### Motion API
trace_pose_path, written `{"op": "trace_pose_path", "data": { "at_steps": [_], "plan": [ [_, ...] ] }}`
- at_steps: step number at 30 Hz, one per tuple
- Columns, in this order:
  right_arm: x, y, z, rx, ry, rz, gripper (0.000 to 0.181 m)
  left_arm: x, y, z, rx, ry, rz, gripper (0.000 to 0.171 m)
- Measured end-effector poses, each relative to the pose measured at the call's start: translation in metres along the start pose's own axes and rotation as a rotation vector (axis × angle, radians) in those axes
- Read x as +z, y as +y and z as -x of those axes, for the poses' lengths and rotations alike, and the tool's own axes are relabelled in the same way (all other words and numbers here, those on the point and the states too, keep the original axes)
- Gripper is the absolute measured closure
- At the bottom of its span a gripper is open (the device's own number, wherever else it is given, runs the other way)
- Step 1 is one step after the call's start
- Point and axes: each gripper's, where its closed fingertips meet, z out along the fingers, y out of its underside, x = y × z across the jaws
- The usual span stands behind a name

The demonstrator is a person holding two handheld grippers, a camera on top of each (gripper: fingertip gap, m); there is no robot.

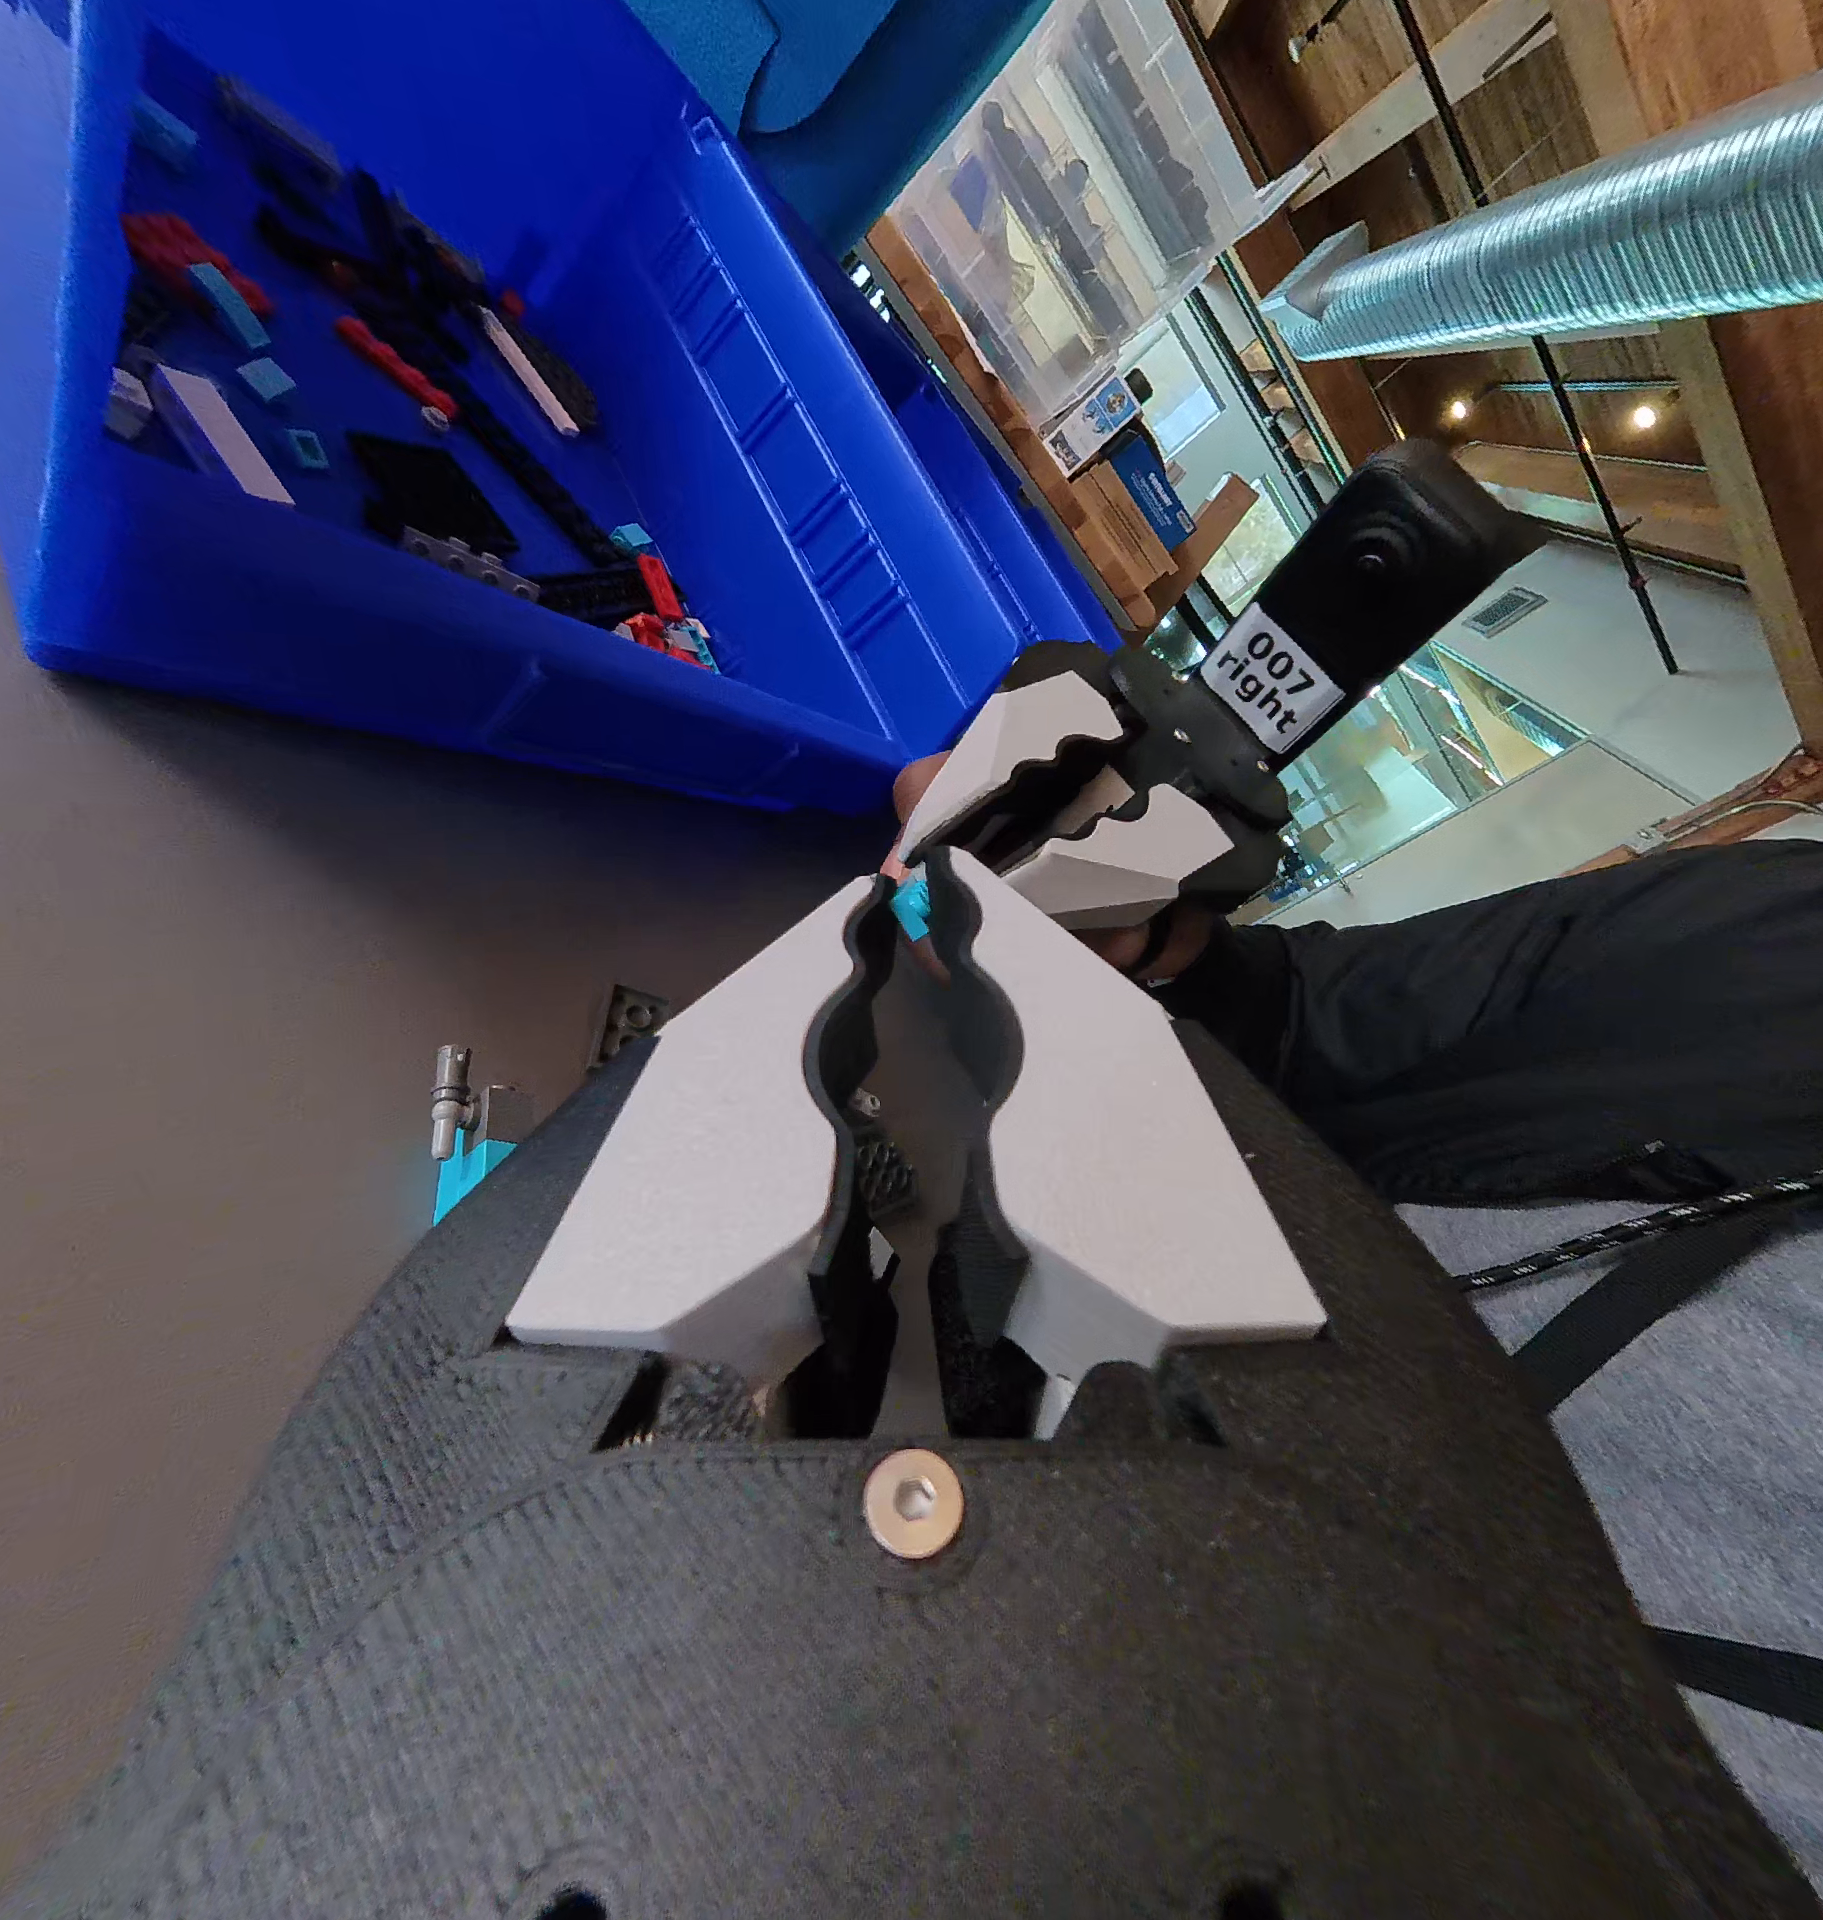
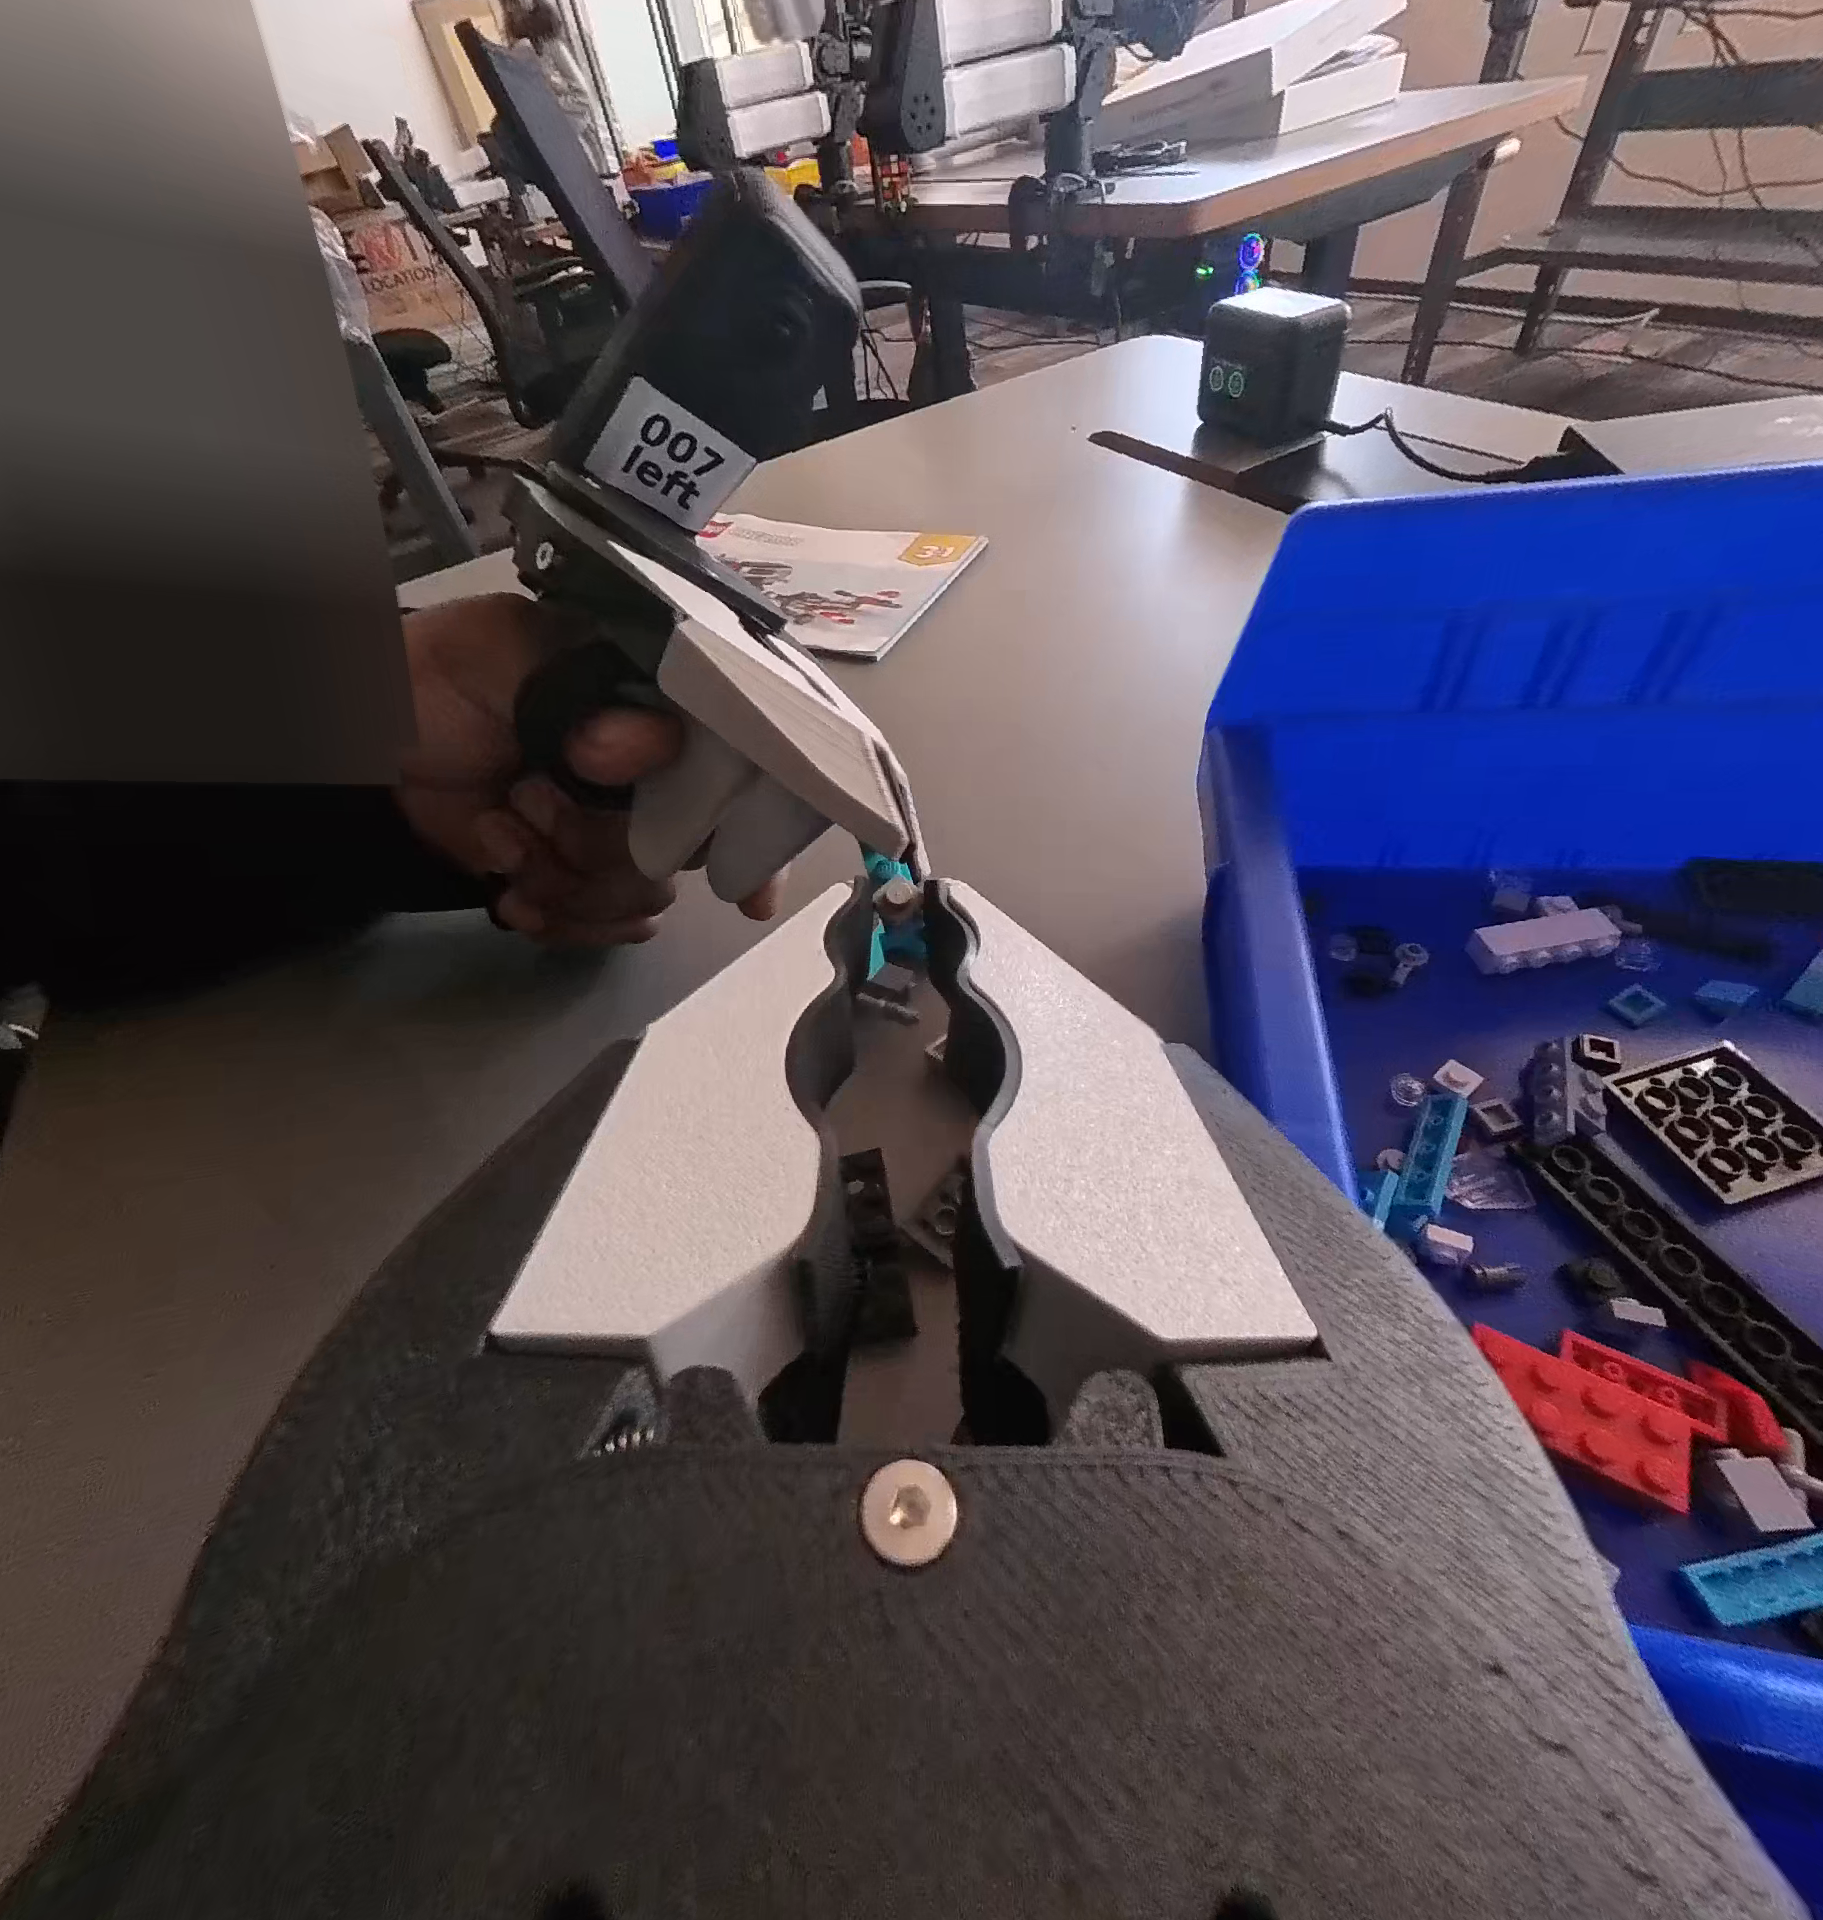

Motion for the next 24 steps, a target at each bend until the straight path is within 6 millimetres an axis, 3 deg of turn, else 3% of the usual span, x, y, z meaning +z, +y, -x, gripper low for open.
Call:
{"op": "trace_pose_path", "data": {
  "at_steps": [3,7,12,18,24],
  "plan": [
    [0.0,-0.002,0.0,-0.06,0.026,-0.009,0.17,0.0,-0.002,-0.001,-0.007,0.008,-0.011,0.164],
    [-0.001,-0.007,-0.001,-0.264,0.147,-0.016,0.172,-0.001,-0.007,-0.003,-0.016,0.013,-0.047,0.166],
    [-0.002,-0.012,0.001,-0.446,0.254,-0.018,0.153,-0.005,-0.015,-0.008,-0.011,0.022,-0.091,0.166],
    [0.002,-0.008,0.001,-0.621,0.359,0.044,0.165,0.001,-0.008,-0.016,0.029,0.028,-0.05,0.166],
    [0.002,-0.004,0.0,-0.65,0.363,0.077,0.17,0.002,-0.003,-0.014,0.106,-0.015,0.001,0.166]
  ]
}}
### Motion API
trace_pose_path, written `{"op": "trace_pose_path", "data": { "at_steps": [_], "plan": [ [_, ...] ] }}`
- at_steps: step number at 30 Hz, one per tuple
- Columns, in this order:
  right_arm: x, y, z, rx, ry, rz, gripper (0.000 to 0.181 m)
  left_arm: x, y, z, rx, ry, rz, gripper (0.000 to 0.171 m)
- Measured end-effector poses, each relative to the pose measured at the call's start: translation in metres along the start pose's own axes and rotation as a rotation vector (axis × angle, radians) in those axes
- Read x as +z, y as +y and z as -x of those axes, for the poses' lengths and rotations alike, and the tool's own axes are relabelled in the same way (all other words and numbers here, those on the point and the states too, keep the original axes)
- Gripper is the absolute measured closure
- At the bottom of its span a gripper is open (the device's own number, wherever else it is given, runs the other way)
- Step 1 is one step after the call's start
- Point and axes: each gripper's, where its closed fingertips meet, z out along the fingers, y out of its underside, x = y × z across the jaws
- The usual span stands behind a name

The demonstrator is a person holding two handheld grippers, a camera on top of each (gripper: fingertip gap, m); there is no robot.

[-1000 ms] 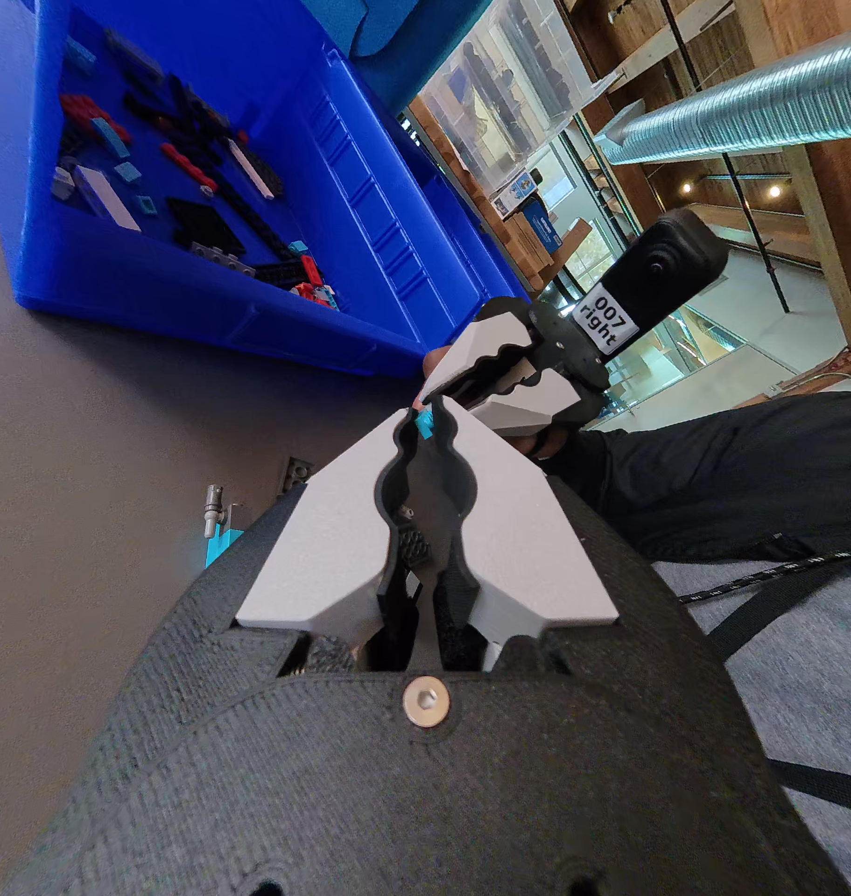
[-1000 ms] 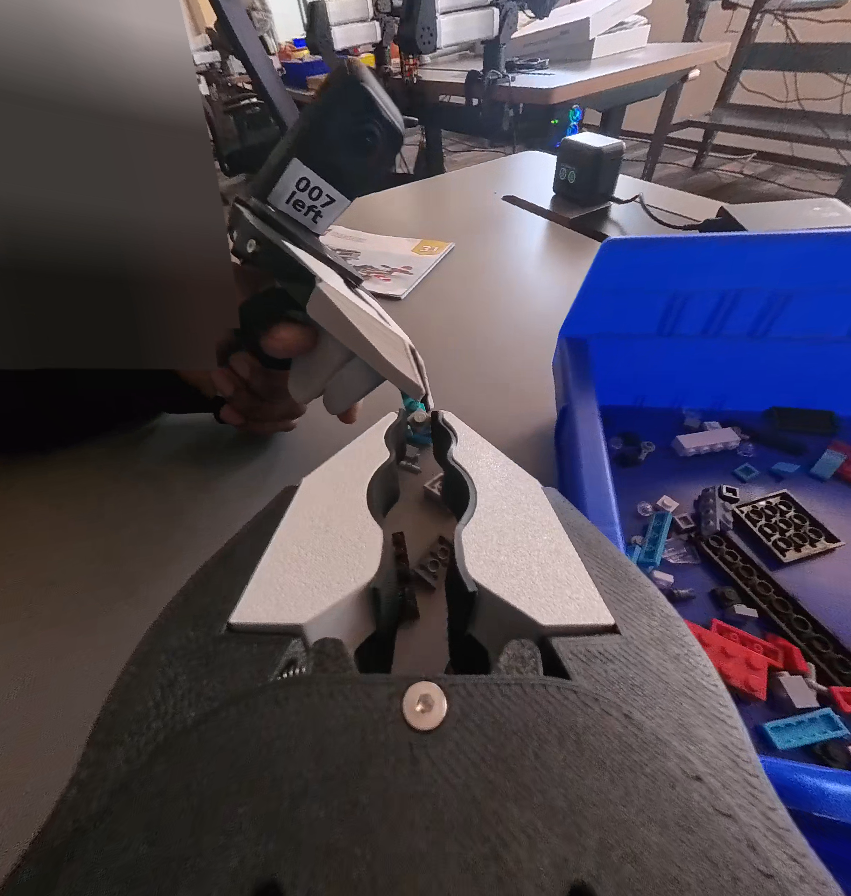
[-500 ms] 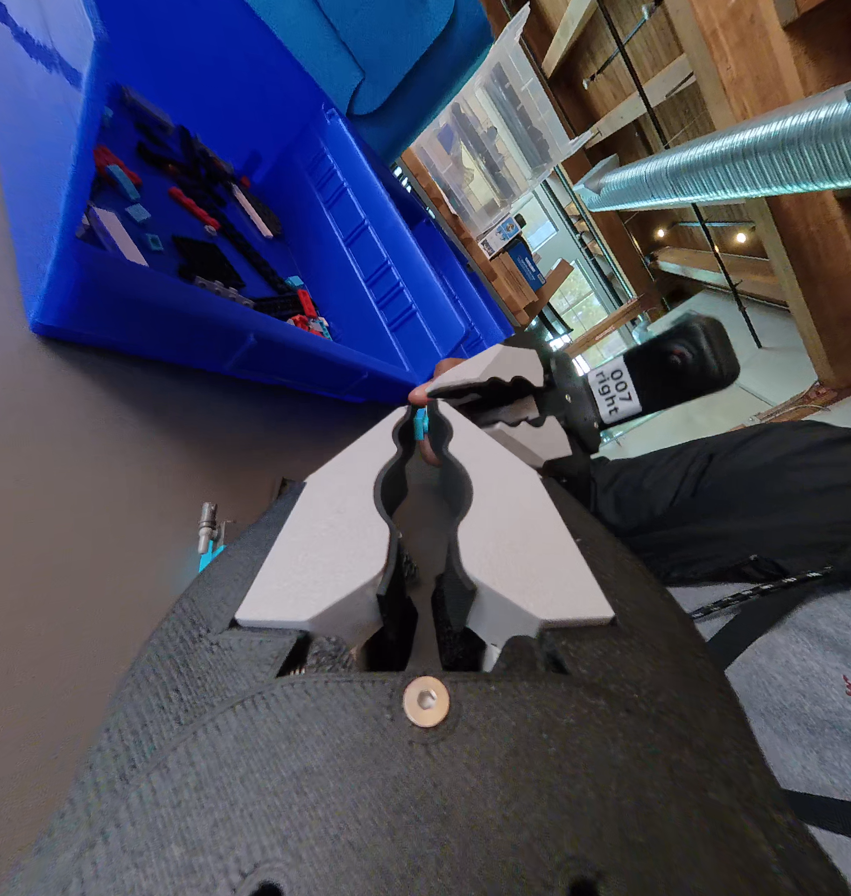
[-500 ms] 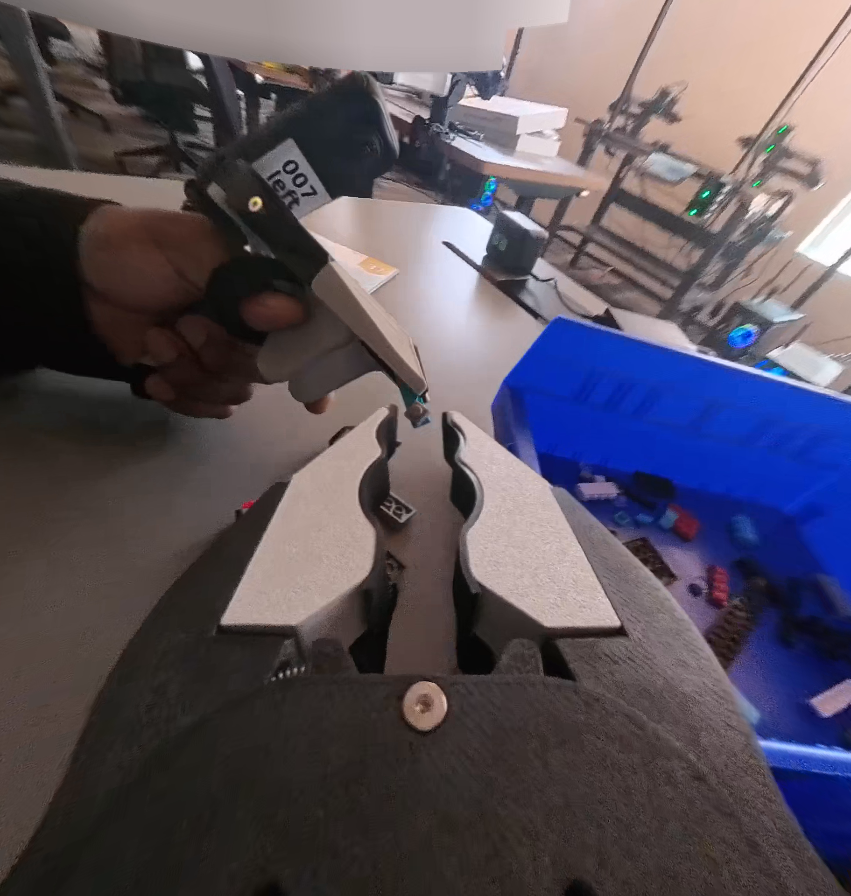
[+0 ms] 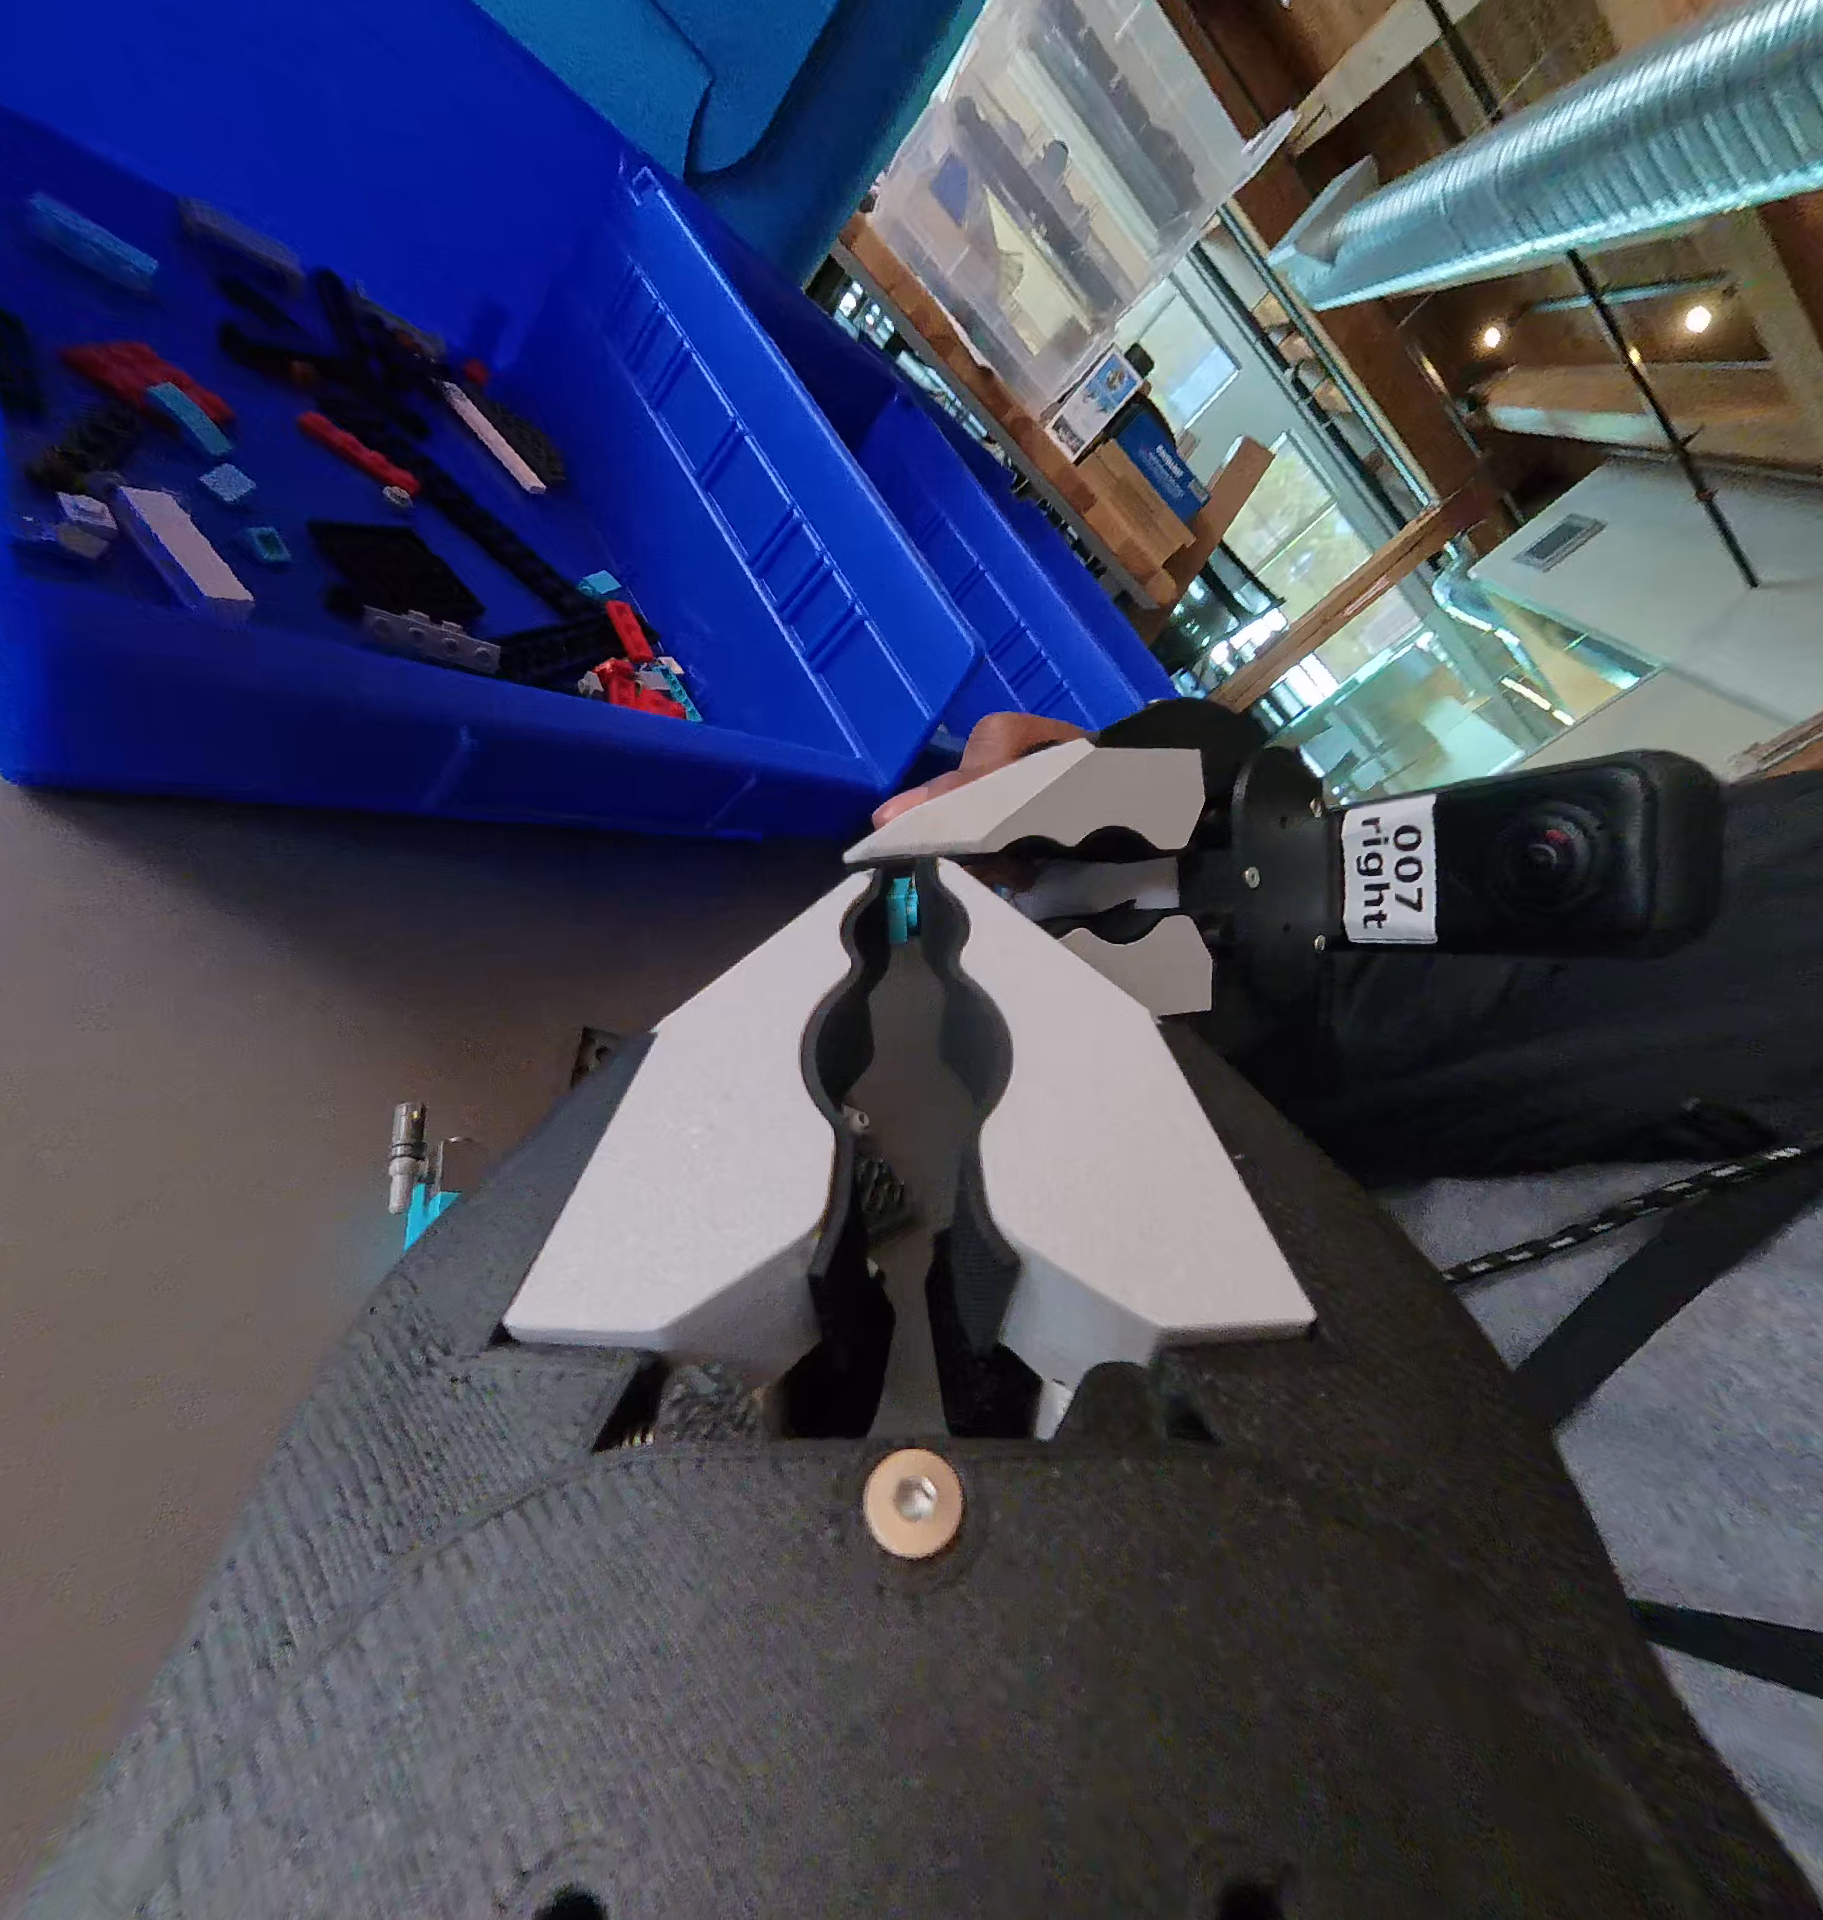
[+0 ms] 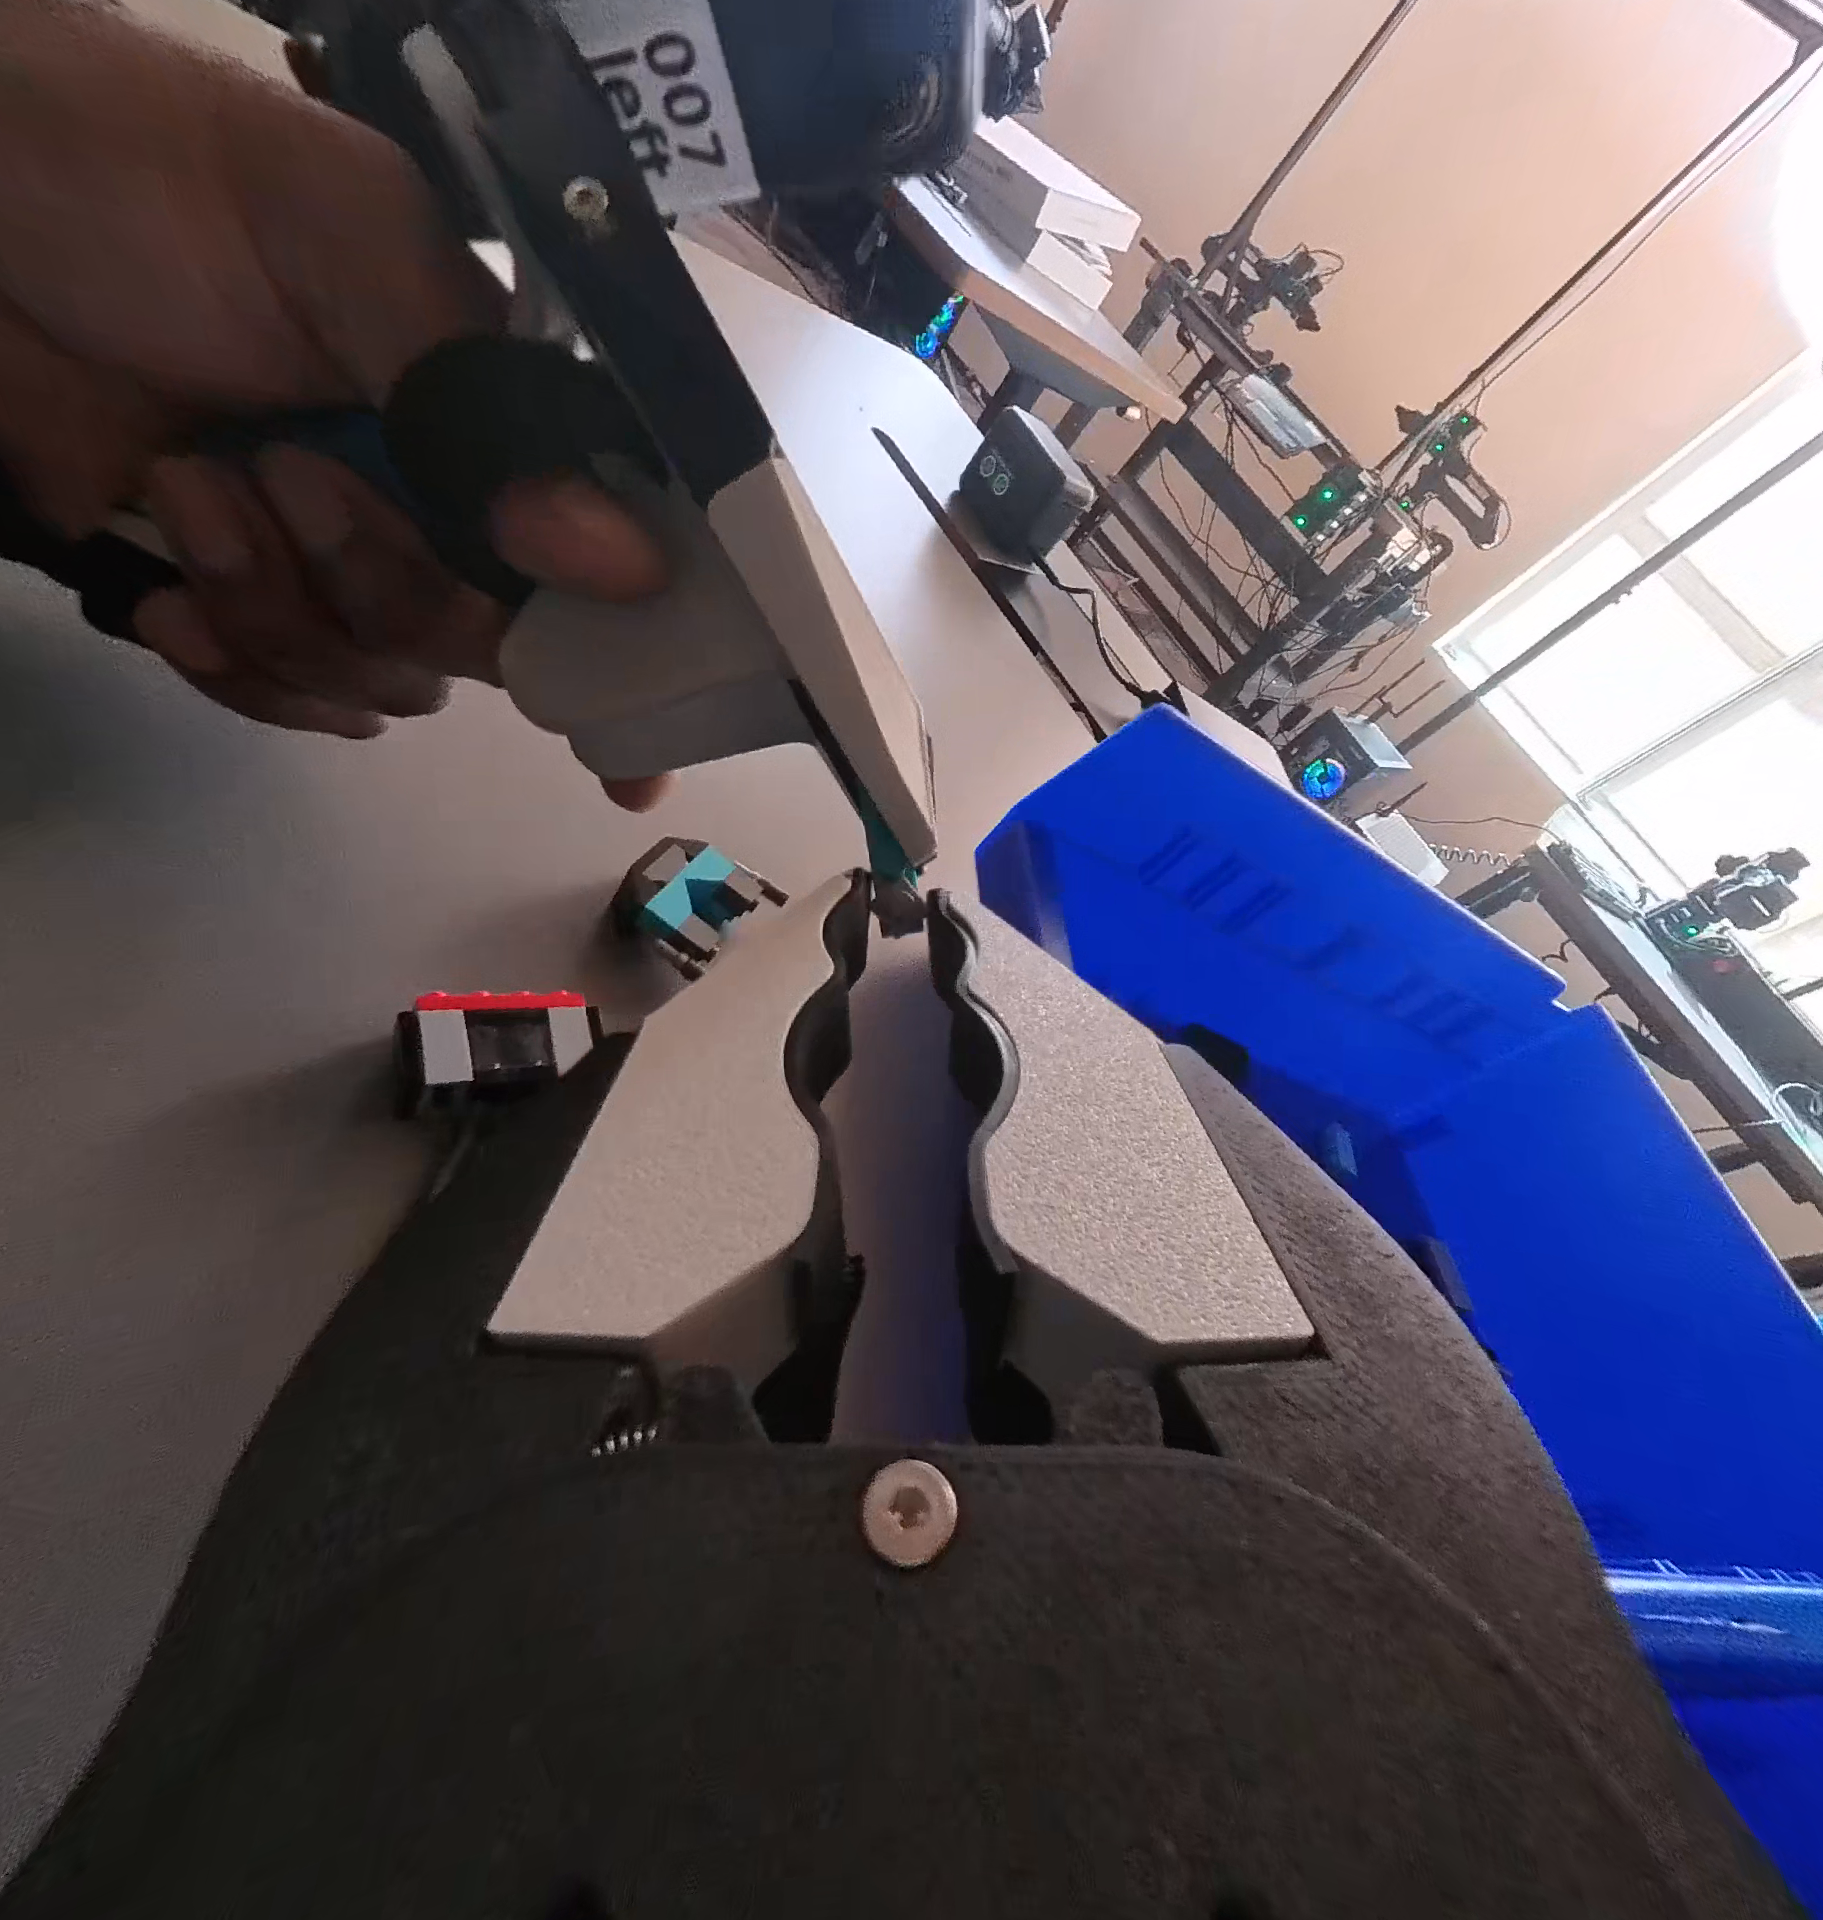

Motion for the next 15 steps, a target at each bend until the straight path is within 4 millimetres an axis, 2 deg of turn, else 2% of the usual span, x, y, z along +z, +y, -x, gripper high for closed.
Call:
{"op": "trace_pose_path", "data": {
  "at_steps": [9,15],
  "plan": [
    [0.001,0.0046,0.0027,-0.009,-0.018,0.037,0.17,0.0023,0.0033,-0.0045,0.15,-0.037,0.043,0.166],
    [0.0016,0.0057,0.0027,-0.025,-0.011,0.049,0.171,0.0028,0.0032,-0.0041,0.184,-0.061,0.045,0.166]
  ]
}}
